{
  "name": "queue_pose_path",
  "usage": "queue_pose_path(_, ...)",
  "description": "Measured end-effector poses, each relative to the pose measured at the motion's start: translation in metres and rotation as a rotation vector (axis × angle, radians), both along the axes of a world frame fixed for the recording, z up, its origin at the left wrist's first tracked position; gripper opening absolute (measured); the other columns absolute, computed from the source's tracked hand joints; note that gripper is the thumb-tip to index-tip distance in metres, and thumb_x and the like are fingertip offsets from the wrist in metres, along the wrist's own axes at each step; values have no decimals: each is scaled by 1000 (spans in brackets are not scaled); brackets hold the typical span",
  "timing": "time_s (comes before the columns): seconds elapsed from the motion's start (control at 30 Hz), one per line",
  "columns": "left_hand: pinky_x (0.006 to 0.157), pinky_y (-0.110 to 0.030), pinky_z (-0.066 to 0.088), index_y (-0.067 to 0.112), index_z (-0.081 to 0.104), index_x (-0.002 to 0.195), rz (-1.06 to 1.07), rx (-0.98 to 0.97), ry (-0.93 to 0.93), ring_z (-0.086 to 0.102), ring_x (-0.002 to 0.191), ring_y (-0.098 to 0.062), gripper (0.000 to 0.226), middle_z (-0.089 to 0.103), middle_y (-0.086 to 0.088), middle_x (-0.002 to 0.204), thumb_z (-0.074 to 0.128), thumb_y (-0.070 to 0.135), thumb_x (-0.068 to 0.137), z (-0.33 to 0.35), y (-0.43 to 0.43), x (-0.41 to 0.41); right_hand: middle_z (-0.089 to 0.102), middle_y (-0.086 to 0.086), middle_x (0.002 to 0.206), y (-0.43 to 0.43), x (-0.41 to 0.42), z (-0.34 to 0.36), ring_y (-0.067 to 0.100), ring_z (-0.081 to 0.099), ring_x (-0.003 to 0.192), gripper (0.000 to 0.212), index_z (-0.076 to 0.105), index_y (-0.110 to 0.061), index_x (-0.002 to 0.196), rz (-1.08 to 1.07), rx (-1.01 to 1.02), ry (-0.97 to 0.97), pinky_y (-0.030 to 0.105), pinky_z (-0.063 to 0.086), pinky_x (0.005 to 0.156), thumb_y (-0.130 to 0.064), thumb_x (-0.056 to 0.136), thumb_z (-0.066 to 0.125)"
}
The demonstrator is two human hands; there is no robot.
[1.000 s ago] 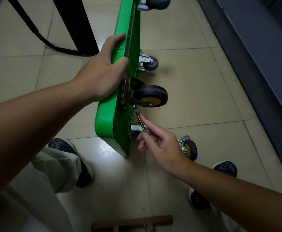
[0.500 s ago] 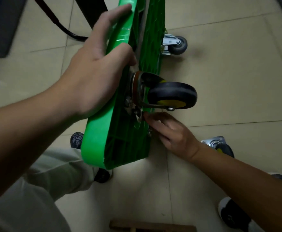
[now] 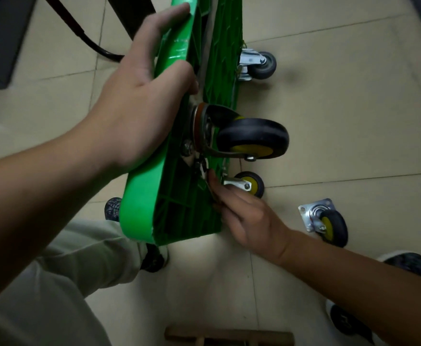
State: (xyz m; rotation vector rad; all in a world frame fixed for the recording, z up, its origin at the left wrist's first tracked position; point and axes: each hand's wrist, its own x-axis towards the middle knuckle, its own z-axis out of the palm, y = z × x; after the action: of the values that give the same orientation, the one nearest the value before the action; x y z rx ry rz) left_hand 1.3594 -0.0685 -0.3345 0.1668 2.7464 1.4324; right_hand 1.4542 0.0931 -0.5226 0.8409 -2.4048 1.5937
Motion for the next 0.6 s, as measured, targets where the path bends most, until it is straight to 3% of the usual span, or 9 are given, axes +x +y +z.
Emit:
queue_pose_path(0.13, 60, -21, 51, 52, 32, 149, 18, -60, -57, 62, 70, 3, 61, 55, 23, 103, 51, 23, 99, 10, 7, 8, 67, 13, 111, -4, 31, 38, 25, 66, 99, 67, 31, -20, 158, -21, -55, -349, 39, 54, 94, -2, 99, 58)
queue_pose_path(0.23, 72, -33, 56, 57, 31, 147, 23, -96, -64, 62, 72, 2, 59, 49, 33, 102, 51, 29, 99, 14, 8, 11, 69, 9, 92, -11, 43, 78, 23, 70, 81, 66, 33, -34, 156, -14, -166, -677, 43, 61, 80, -5, 101, 56)
queue_pose_path(0.33, 89, -48, 55, 60, 30, 145, 37, -120, -82, 66, 91, -20, 58, 60, 13, 111, 49, 36, 95, 16, 7, 11, 69, 11, 77, -20, 40, 115, 26, 70, 69, 50, 52, -18, 145, -21, -346, -954, 41, 63, 73, 0, 99, 58)
queue_pose_path(0.43, 93, -50, 54, 61, 31, 142, 37, -103, -94, 66, 99, -28, 59, 60, 4, 122, 47, 40, 90, 17, 7, 14, 68, 17, 70, -19, 26, 149, 29, 68, 57, 30, 57, 3, 128, -37, -489, -1196, 40, 62, 57, 2, 98, 59)
queue_pose_path(0.53, 98, -48, 51, 59, 31, 143, 35, -91, -102, 63, 107, -27, 61, 60, 5, 125, 48, 41, 87, 19, 8, 15, 67, 17, 70, -14, 14, 171, 26, 68, 57, 10, 63, 0, 107, -52, -584, -1305, 34, 59, 54, 0, 98, 60)
queue_pose_path(0.6, 99, -48, 50, 58, 31, 145, 28, -98, -112, 62, 107, -26, 62, 59, 5, 125, 49, 40, 88, 20, 7, 15, 68, 15, 70, -14, 14, 173, 24, 67, 57, 9, 64, -3, 105, -78, -613, -1290, 33, 58, 55, -2, 98, 60)
